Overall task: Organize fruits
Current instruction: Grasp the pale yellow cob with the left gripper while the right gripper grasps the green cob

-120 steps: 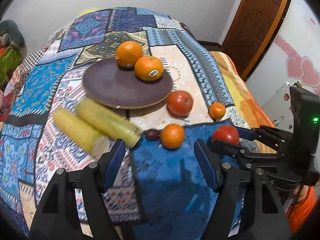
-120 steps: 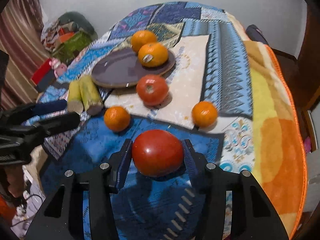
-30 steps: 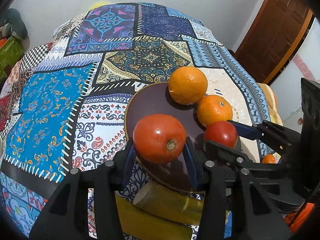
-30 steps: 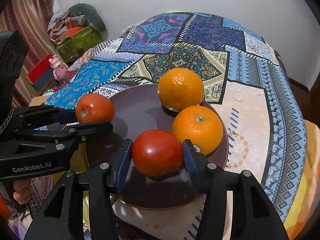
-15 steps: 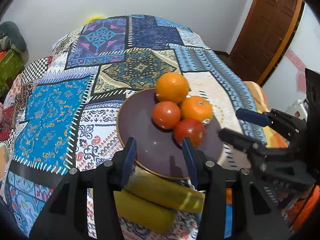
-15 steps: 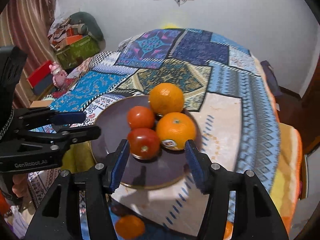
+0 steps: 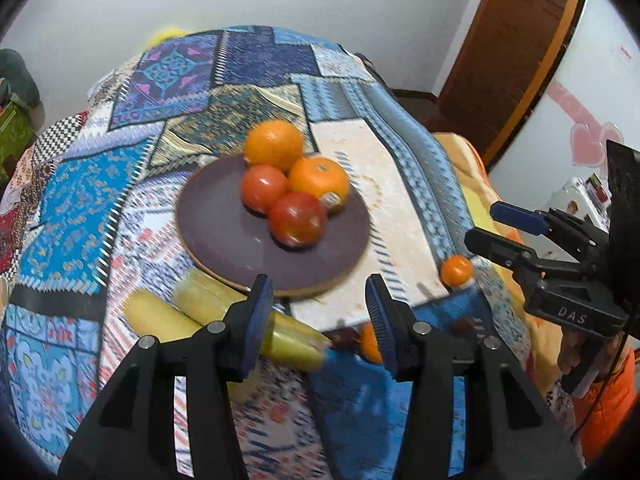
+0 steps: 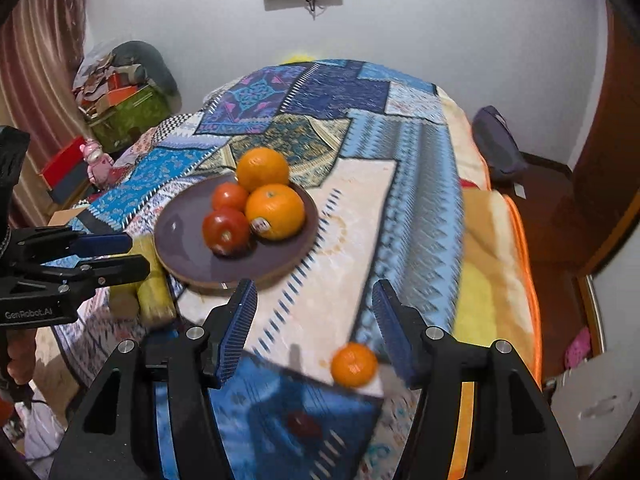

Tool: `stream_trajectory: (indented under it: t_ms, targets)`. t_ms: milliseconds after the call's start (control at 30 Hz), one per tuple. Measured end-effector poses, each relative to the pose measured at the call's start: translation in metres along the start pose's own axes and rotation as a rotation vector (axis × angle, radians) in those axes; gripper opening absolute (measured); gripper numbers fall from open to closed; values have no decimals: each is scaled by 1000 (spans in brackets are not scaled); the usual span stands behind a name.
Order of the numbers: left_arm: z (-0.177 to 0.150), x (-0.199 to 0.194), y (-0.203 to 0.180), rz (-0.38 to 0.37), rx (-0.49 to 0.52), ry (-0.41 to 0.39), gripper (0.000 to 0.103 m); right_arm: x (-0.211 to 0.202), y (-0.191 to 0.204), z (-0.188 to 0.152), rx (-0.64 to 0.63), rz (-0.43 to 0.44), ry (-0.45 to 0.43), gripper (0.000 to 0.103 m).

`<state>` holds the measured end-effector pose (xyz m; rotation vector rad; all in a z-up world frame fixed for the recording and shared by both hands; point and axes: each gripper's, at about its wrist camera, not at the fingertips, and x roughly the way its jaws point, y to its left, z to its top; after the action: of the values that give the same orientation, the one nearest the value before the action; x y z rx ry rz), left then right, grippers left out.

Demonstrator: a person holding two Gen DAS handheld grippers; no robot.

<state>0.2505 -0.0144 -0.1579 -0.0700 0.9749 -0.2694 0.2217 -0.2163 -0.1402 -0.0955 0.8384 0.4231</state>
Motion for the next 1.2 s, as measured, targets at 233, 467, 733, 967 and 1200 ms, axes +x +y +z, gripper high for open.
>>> stream_trajectory:
  t_ms: [233,467,733,967,1200]
  targets:
    - [-14,11,-30,-28,23,37,48,7,-23,-33,65,8,59,56]
    - [-19,29,-43,-43,39,69,48,23,-32,-46,76,9,95,56]
    - [-21,22,-24,-23,-12,37,48,23,-20,-43,59,39,90,56]
    - [-26,-5,35,97,-110,-10,48,22,15,-29,11,92,68,56]
    - [-44,5,81,150,-224,33,49,34,59,-15,-59,144,68,56]
